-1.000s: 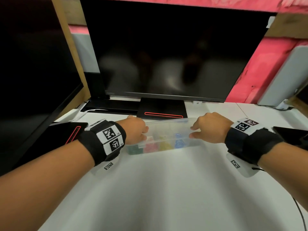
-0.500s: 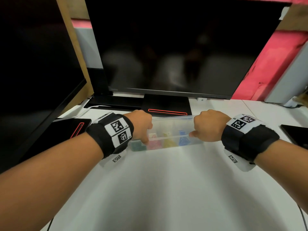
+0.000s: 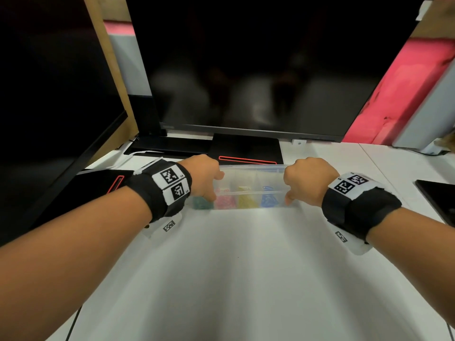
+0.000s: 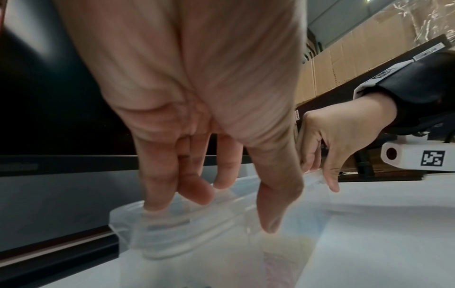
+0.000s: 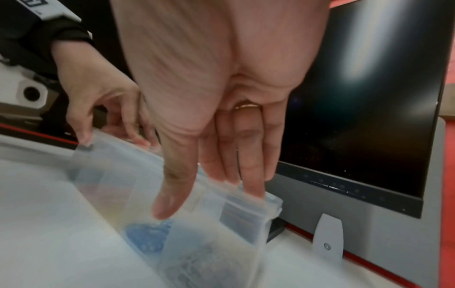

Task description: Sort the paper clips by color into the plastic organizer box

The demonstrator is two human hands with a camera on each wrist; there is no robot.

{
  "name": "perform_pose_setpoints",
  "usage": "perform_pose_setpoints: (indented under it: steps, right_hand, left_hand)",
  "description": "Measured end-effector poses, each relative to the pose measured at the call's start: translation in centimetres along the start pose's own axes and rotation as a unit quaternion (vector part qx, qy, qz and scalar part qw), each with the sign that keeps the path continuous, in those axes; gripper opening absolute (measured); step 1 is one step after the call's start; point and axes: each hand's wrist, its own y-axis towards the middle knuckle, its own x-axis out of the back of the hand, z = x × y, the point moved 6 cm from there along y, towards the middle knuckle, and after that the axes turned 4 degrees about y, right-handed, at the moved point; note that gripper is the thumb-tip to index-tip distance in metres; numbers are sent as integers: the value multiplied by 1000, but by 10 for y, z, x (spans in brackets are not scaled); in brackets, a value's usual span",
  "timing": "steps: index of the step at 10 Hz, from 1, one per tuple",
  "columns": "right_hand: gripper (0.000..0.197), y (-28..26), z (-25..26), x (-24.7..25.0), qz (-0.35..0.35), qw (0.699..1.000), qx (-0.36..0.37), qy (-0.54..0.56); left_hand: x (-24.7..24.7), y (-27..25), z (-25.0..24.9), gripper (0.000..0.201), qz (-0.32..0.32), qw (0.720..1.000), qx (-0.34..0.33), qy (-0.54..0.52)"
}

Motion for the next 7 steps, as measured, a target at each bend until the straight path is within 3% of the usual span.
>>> perform_pose_setpoints:
  steps: [3,5,6,7]
  right_hand:
    - [30,-4,3,-6,-21,999,-29,-2]
    - [35,-14,8,-7,-21,998,-52,24]
    - [46,-19,4,-2,-20,994,-76,72]
    - [43,-31,13,1,-92,984,-50,144]
  left_hand:
    - [-5,7,1,71,1,1000,19,-3]
    - [-5,-15,-5,68,-37,998,39,-42]
    - [-3,-34,-6,71,-80,993,51,-72]
    - [1,-60,-20,52,-87,989,13,-115]
